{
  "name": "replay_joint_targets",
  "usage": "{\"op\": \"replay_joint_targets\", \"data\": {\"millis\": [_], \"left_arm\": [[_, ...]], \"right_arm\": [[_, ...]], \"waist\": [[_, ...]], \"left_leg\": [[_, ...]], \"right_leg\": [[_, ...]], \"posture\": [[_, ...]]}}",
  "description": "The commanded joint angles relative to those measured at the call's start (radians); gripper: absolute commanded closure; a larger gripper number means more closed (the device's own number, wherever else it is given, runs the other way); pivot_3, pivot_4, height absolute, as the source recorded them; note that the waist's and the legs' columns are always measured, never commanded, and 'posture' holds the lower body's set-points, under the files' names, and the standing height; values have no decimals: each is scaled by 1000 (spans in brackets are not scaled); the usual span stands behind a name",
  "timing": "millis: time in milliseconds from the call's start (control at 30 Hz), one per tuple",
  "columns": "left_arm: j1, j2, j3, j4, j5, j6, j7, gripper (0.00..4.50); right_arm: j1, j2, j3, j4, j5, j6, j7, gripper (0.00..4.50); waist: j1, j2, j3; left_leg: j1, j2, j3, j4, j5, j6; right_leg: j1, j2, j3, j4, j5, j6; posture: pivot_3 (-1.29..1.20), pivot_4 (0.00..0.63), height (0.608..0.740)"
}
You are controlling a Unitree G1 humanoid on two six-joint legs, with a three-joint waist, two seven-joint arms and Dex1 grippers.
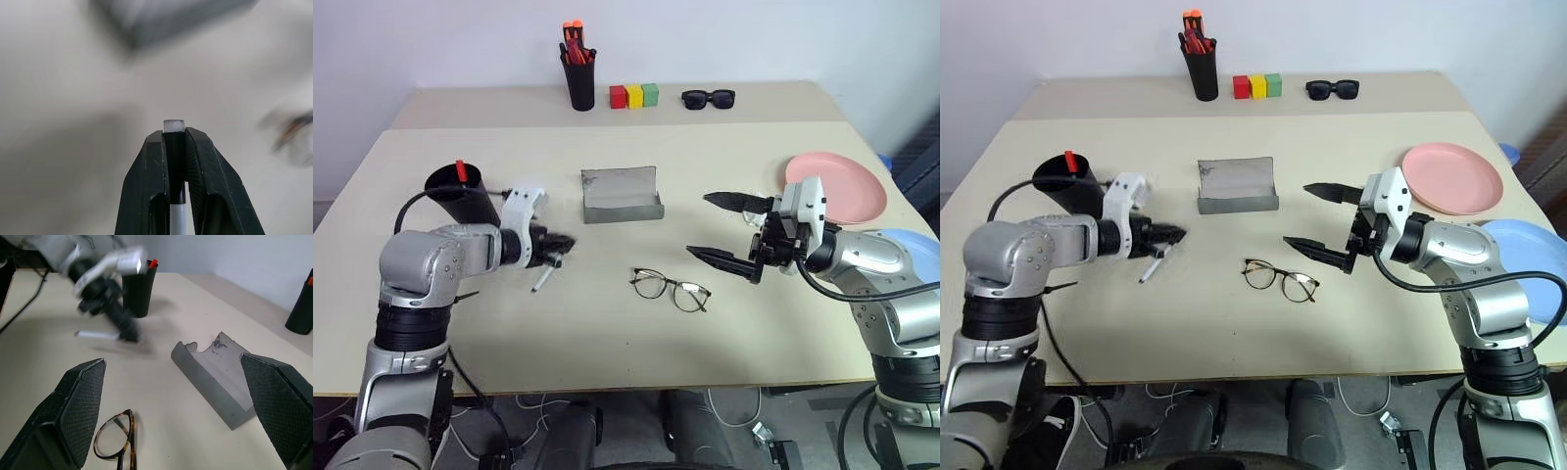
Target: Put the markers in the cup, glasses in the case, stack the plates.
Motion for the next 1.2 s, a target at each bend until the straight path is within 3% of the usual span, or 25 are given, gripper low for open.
{"op": "replay_joint_targets", "data": {"millis": [33,200,367,500,633,967,1200], "left_arm": [[-53,-38,96,-8,14,-327,-56,4447],[-72,-23,164,57,76,-609,-60,4447],[-74,105,219,250,199,-796,-18,4447],[-101,137,302,350,160,-908,-25,4447],[-109,132,361,396,128,-1027,-49,4447],[43,54,427,526,84,-1246,-110,4447],[68,26,403,592,94,-1344,-147,4447]], "right_arm": [[-16,4,-5,2,-3,-28,5,0],[-12,5,-6,19,-9,-47,14,0],[-5,3,-8,27,-9,-58,24,0],[-15,5,0,27,-8,-57,25,0],[-30,7,7,30,-8,-54,26,0],[-41,5,13,32,-8,-49,28,0],[-41,-1,11,5,-1,-25,17,0]], "waist": [[-1,0,0],[-3,0,0],[-3,0,0],[2,0,0],[3,-1,0],[-1,0,0],[2,0,0]], "left_leg": [[0,0,0,0,1,-2],[0,0,1,-1,2,-4],[0,0,1,-1,0,0],[0,0,1,0,0,0],[-1,0,0,0,0,0],[0,0,1,0,0,1],[-1,0,1,0,0,1]], "right_leg": [[0,0,0,0,0,0],[0,0,0,-1,0,0],[0,0,0,-1,0,0],[0,0,0,-1,0,0],[0,0,0,-1,0,0],[0,0,0,-1,0,0],[0,0,0,-1,0,0]], "posture": [[0,150,740],[0,150,740],[0,150,740],[0,150,740],[0,150,740],[0,150,740],[0,150,740]]}}
